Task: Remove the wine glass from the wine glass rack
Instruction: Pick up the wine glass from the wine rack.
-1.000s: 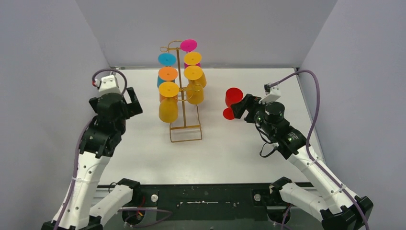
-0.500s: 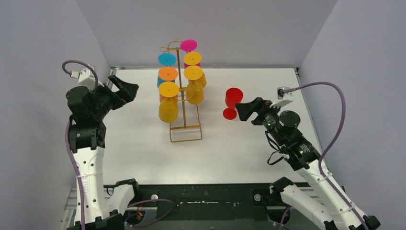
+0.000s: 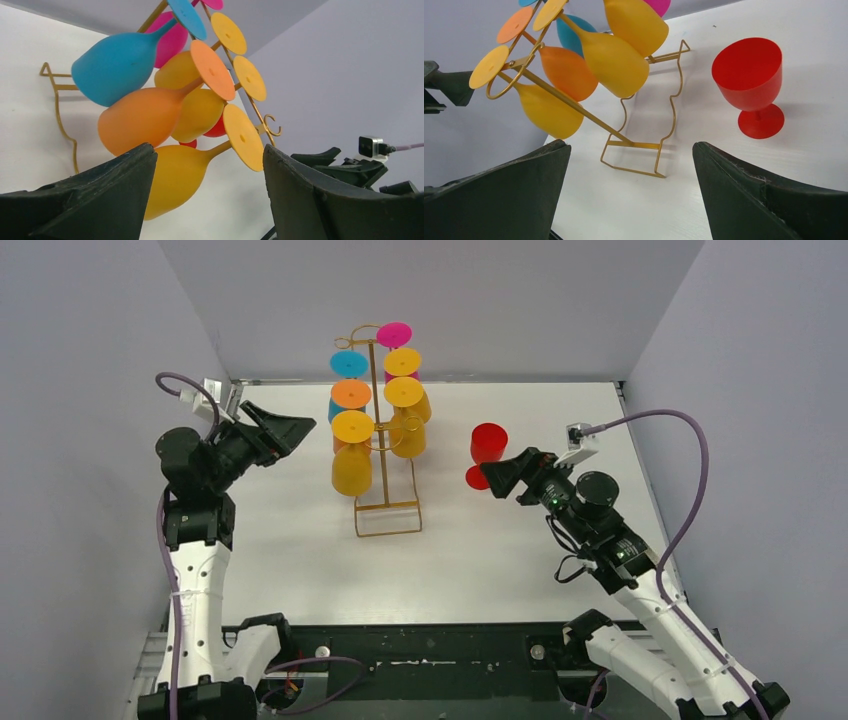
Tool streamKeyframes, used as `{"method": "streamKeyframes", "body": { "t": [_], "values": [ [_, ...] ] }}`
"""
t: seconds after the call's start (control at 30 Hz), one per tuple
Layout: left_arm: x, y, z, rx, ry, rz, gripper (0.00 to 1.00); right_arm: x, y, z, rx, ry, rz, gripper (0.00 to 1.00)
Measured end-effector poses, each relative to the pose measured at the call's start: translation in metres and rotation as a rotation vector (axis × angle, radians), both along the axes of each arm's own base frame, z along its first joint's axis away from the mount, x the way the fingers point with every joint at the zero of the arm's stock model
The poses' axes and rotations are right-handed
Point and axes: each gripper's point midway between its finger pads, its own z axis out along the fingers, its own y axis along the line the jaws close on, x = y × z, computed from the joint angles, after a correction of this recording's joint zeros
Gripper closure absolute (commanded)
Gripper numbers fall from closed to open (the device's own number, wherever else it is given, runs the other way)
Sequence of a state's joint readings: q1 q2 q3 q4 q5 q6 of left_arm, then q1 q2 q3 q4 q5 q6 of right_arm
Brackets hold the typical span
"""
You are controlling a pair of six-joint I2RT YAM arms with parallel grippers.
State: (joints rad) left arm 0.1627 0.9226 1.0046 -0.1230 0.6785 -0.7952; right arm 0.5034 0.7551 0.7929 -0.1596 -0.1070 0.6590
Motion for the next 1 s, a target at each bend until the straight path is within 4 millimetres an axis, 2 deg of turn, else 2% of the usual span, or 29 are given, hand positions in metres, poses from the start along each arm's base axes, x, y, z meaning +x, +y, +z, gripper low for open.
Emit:
{"method": "streamKeyframes", "body": {
  "t": [0.13, 0.33, 0.57, 0.73, 1.0],
  "values": [
    [-0.002, -0.020, 0.001, -0.011, -0.001, -0.071, 0.30, 0.001, 0.006, -0.003, 0.005, 0.015, 0.025, 0.01],
    [-0.004, -0.065, -0.014, 0.048, 0.037, -0.175, 0.36, 0.004, 0.008, -0.011, -0.006, 0.038, 0.027, 0.02],
    [0.007, -0.057, -0.021, 0.087, 0.051, -0.086, 0.39, 0.001, 0.006, -0.014, -0.015, 0.054, 0.022, 0.02],
    [0.011, -0.053, -0.021, 0.080, 0.057, -0.050, 0.48, -0.002, 0.000, -0.009, -0.009, 0.038, 0.003, 0.02],
    [0.014, -0.054, -0.022, 0.031, 0.056, -0.045, 0.48, -0.002, -0.004, -0.004, 0.011, 0.035, -0.023, 0.03]
  ]
}}
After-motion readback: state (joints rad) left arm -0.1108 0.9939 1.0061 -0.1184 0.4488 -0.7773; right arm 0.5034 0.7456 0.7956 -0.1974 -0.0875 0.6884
